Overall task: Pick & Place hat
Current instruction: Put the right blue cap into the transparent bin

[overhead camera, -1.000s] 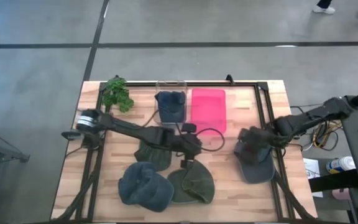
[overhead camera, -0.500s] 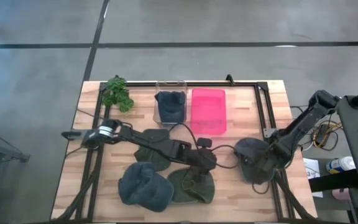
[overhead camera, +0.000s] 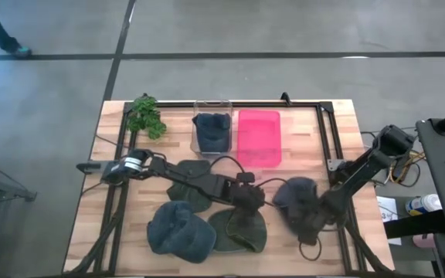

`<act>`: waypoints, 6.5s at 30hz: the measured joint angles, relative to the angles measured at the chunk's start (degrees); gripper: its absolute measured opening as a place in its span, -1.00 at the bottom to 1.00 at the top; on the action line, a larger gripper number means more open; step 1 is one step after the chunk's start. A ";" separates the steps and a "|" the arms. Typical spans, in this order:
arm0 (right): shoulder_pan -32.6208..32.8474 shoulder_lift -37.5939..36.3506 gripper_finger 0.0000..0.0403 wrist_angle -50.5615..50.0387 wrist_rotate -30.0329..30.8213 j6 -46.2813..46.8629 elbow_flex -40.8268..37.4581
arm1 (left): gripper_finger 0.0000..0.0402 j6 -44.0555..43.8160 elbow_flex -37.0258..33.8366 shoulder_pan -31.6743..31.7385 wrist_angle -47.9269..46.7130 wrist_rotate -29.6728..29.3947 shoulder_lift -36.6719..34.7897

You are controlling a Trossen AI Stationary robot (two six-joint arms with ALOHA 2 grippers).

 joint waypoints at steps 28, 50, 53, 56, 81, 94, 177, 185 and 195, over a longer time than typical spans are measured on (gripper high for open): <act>1.66 -34.25 -0.55 -29.90 11.32 32.53 0.50 | -0.04 10.79 -0.08 2.50 15.61 4.14 2.67; 1.77 -32.86 0.00 -30.86 5.02 53.43 -3.59 | -0.04 11.19 0.00 3.04 24.15 12.78 9.11; 1.70 -32.90 0.00 -27.54 7.36 54.35 -6.40 | -0.04 11.46 -0.02 3.04 23.69 13.71 9.22; 1.62 -33.18 -0.02 -22.75 7.87 55.63 -9.85 | -0.04 11.05 -0.02 3.06 22.93 16.02 9.22; 1.62 -27.46 -0.92 -35.28 29.03 7.27 4.35 | -0.04 -2.03 3.76 2.51 -0.97 -2.29 -7.32; 2.64 -4.21 -0.93 -53.39 45.68 -12.99 28.53 | -0.04 -19.65 3.19 3.99 -1.09 -4.12 -12.45; 19.49 -7.12 -0.13 -8.51 53.24 73.40 11.54 | -0.98 51.15 -3.69 -0.96 -5.95 -34.87 -9.81; 15.91 -4.44 -0.13 27.86 61.02 64.09 6.28 | -0.98 50.65 -3.74 -1.29 2.55 -34.51 -2.59; 13.41 -2.08 -0.13 29.51 60.71 73.13 5.74 | -0.98 48.94 -5.66 -2.25 5.26 -36.24 1.28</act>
